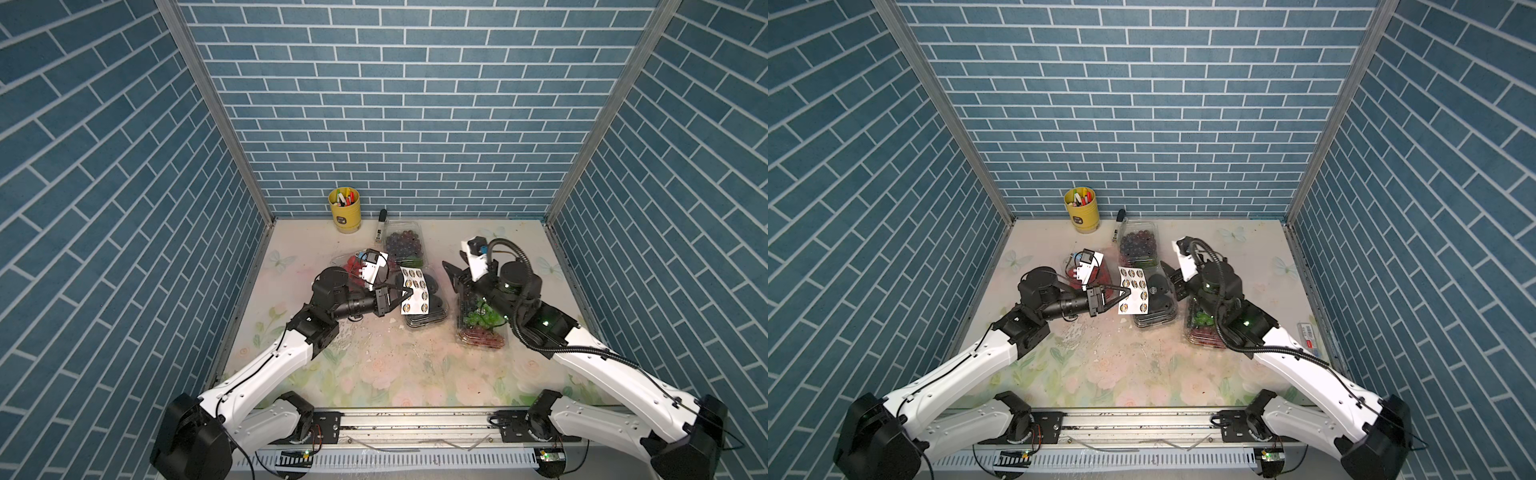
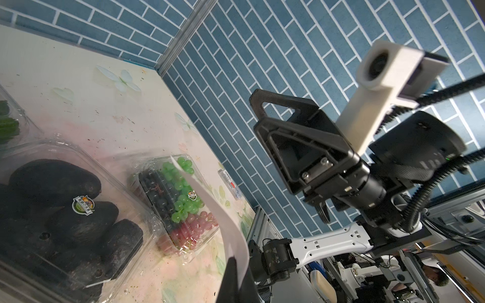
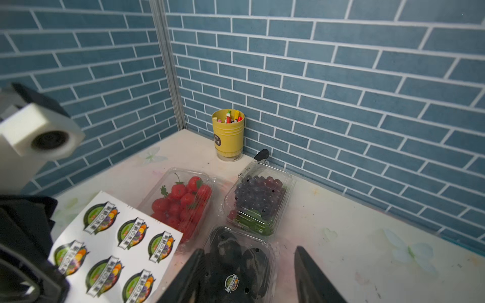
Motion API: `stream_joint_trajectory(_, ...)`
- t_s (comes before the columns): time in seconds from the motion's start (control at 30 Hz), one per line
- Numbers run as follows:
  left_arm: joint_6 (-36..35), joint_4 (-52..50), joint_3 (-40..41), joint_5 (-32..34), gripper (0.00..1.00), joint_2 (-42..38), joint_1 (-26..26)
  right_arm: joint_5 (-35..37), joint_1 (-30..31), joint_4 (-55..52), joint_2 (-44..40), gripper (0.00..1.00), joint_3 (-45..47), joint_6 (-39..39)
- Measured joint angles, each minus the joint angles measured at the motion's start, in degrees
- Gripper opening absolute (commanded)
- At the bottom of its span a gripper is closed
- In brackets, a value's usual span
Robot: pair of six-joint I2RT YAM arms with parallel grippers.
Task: Label fruit boxes
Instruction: Adjust the label sticker.
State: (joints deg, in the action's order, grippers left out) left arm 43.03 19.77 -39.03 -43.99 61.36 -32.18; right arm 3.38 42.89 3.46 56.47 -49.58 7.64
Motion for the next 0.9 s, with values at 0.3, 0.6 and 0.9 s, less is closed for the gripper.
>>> stream_joint_trajectory(0.3,2.4,16.3,1.5,-1.5,0.00,4.9,0.0,-27.9,-9.7,18.7,5.4,0.56,7.8,30.2)
stream_joint_trajectory(0.6,4.2,24.0,1.5,-2.3,0.00,8.7,0.0,-41.9,-13.4,45.9,16.4,0.50,10.6,53.7)
stream_joint_trajectory(0.9,4.3,25.3,0.7,-2.4,0.00,9.6,0.0,-47.5,-13.4,57.1,21.4,0.43,10.6,63.2)
